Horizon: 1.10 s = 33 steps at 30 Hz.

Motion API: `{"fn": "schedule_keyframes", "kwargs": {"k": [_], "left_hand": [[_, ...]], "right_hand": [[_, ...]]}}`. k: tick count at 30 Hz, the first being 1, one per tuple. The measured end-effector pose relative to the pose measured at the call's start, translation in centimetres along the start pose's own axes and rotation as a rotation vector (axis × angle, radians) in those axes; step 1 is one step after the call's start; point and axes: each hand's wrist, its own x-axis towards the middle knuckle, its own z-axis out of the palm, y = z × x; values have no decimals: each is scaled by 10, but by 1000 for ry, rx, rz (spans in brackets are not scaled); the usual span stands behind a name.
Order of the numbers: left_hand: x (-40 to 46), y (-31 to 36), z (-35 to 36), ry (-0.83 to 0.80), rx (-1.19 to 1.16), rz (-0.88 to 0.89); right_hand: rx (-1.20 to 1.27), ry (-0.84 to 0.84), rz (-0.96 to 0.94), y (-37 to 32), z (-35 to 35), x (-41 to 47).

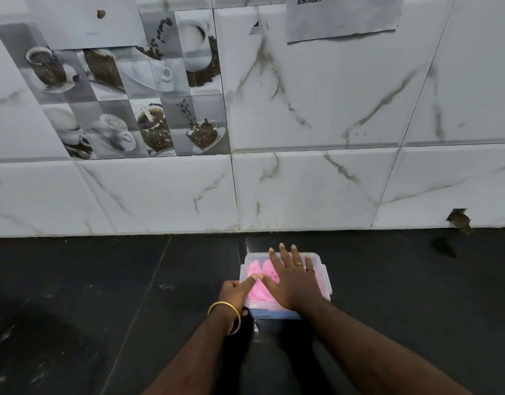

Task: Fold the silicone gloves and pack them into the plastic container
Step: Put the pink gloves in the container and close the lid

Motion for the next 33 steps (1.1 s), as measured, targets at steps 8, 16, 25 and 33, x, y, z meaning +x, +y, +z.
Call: {"fn": "schedule_keyframes", "kwargs": {"k": [8, 16, 25, 33], "left_hand": [[-9, 5, 4, 69, 14, 218], [-15, 9, 5, 44, 161, 244], [-21, 16, 11, 108, 440, 273], [-22, 17, 12, 121, 764, 287]], "right_hand": [[-7, -4, 2, 0, 1, 1], [7, -17, 0, 0, -2, -1], [5, -5, 3, -1, -3, -3], [5, -22, 2, -2, -8, -5]]}}
